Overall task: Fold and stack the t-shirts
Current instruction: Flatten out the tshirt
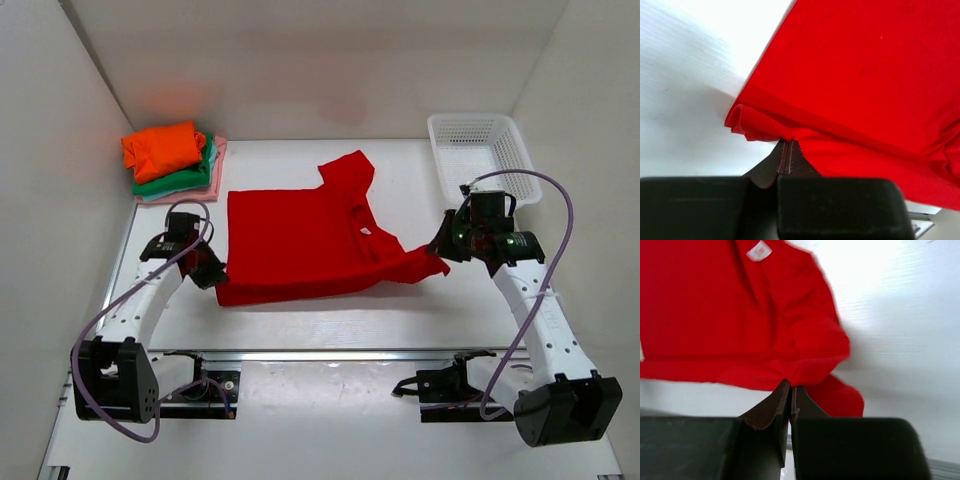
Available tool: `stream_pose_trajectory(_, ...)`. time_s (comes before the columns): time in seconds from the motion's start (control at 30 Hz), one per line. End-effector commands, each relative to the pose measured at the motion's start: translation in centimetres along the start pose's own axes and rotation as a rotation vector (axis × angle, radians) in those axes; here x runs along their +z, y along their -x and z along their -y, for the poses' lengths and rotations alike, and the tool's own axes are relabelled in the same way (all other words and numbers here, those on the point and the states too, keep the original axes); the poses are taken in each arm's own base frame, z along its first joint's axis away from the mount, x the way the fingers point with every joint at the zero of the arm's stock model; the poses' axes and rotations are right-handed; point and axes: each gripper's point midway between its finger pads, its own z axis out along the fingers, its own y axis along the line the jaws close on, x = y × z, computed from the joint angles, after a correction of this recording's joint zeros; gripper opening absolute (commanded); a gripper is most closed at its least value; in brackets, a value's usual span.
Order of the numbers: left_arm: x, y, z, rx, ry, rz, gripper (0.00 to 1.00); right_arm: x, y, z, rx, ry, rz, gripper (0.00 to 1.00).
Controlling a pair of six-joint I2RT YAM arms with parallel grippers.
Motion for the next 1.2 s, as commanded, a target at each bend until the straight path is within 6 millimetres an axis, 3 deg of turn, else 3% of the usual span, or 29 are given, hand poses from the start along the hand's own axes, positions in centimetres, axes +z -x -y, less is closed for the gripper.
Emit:
stream_pose_trajectory(0.0, -0.1, 2.6, 1.5, -0.017, -0.056, 0.060, 0.00, 2.9, -2.0, -0.6, 0.034, 0.122, -0.127, 0.01)
stream_pose_trajectory(0.07, 1.2, 4.9, 3.5, -0.065, -0.127, 0.034, 0.00, 5.4, -0.4, -2.3, 0.015, 0.227, -0.129, 0.00)
stream_pose_trajectory(0.1, -0.4, 8.6, 6.3, -0.074, -0.217, 0.102, 0.00, 6.3, 2.4, -3.4, -0.019, 0.252, -0.099, 0.00)
stream_pose_trajectory(0.13, 0.3, 10.3, 7.2, -0.080, -0.231, 0.093, 0.00, 5.2, 8.1, -5.7, -0.090, 0.291, 0.043, 0.00)
stream_pose_trajectory(0.17, -1.3, 14.7, 10.2, -0.049, -0.288, 0.158, 0.00, 5.9, 11.0, -6.6, -0.137, 0.289, 0.100, 0.00)
stream_pose_trajectory(0.23, -10.9, 24.9, 17.7, 0.042, -0.434, 0.414, 0.00, 0.7, 23.5, -11.8, -0.288, 0.330, 0.411, 0.00)
stream_pose_trajectory(0.27, -10.5, 27.1, 18.4, 0.046, -0.418, 0.429, 0.00, -4.4, 28.6, -14.1, -0.342, 0.328, 0.599, 0.00)
stream_pose_trajectory(0.3, -15.7, 30.3, 21.1, 0.062, -0.505, 0.553, 0.00, -5.5, 30.9, -14.6, -0.388, 0.280, 0.689, 0.01)
stream_pose_trajectory(0.33, -21.2, 32.1, 22.6, 0.079, -0.596, 0.669, 0.00, -9.1, 33.2, -16.0, -0.425, 0.274, 0.806, 0.00)
stream_pose_trajectory(0.37, -23.1, 33.4, 22.3, 0.052, -0.617, 0.719, 0.00, -12.3, 34.7, -16.5, -0.435, 0.257, 0.908, 0.00)
stream_pose_trajectory(0.4, -25.1, 33.6, 22.1, 0.043, -0.641, 0.755, 0.00, -13.8, 35.4, -16.3, -0.452, 0.255, 0.965, 0.00)
stream_pose_trajectory(0.43, -25.0, 33.9, 20.8, 0.027, -0.620, 0.752, 0.00, -15.5, 35.1, -15.4, -0.434, 0.239, 0.995, 0.00)
stream_pose_trajectory(0.5, -25.2, 32.5, 19.1, 0.023, -0.589, 0.729, 0.00, -16.5, 34.1, -14.2, -0.433, 0.246, 1.031, 0.00)
stream_pose_trajectory(0.53, -24.2, 31.3, 18.4, 0.023, -0.557, 0.701, 0.00, -15.7, 32.8, -12.7, -0.427, 0.225, 1.007, 0.00)
stream_pose_trajectory(0.57, -21.7, 30.3, 18.2, 0.015, -0.529, 0.647, 0.00, -13.8, 31.2, -11.1, -0.410, 0.201, 0.956, 0.00)
stream_pose_trajectory(0.6, -21.8, 29.4, 18.4, 0.028, -0.530, 0.645, 0.00, -12.2, 29.7, -10.5, -0.413, 0.208, 0.912, 0.00)
stream_pose_trajectory(0.63, -20.0, 28.1, 18.3, 0.041, -0.508, 0.603, 0.00, -12.7, 28.8, -9.9, -0.402, 0.204, 0.913, 0.00)
stream_pose_trajectory(0.67, -18.2, 26.8, 18.2, 0.045, -0.490, 0.554, 0.00, -11.6, 27.2, -9.1, -0.390, 0.192, 0.878, 0.00)
stream_pose_trajectory(0.7, -18.1, 26.1, 17.9, 0.053, -0.479, 0.549, 0.00, -9.4, 25.4, -8.1, -0.386, 0.185, 0.819, 0.00)
stream_pose_trajectory(0.73, -16.7, 24.8, 17.1, 0.054, -0.441, 0.515, 0.00, -9.8, 24.5, -7.9, -0.382, 0.182, 0.816, 0.00)
stream_pose_trajectory(0.77, -14.4, 23.4, 15.7, 0.044, -0.381, 0.466, 0.00, -8.9, 22.8, -7.4, -0.373, 0.173, 0.781, 0.00)
stream_pose_trajectory(0.8, -14.5, 22.2, 15.2, 0.054, -0.360, 0.469, 0.00, -8.1, 20.9, -6.7, -0.353, 0.161, 0.741, 0.00)
stream_pose_trajectory(0.83, -13.2, 20.3, 13.8, 0.055, -0.325, 0.431, 0.00, -7.3, 19.6, -6.1, -0.334, 0.143, 0.700, 0.00)
stream_pose_trajectory(0.87, -10.4, 18.3, 11.9, 0.047, -0.251, 0.374, 0.00, -7.1, 18.1, -5.9, -0.304, 0.146, 0.675, 0.00)
stream_pose_trajectory(0.9, -10.4, 16.6, 11.3, 0.068, -0.236, 0.368, 0.00, -5.6, 16.3, -4.5, -0.259, 0.107, 0.619, 0.00)
stream_pose_trajectory(0.97, -7.2, 13.4, 7.6, 0.051, -0.133, 0.309, 0.00, -5.6, 13.9, -4.1, -0.217, 0.111, 0.586, 0.00)
stream_pose_trajectory(1.0, -7.2, 12.7, 7.1, 0.052, -0.130, 0.305, 0.00, -5.6, 12.8, -3.8, -0.205, 0.112, 0.563, 0.00)
stream_pose_trajectory(1.07, -6.8, 12.0, 6.9, 0.058, -0.132, 0.295, 0.00, -5.8, 12.2, -4.0, -0.197, 0.125, 0.550, 0.00)
stream_pose_trajectory(1.17, -7.6, 13.0, 7.8, 0.046, -0.152, 0.305, 0.00, -6.2, 13.1, -4.1, -0.194, 0.142, 0.571, 0.01)
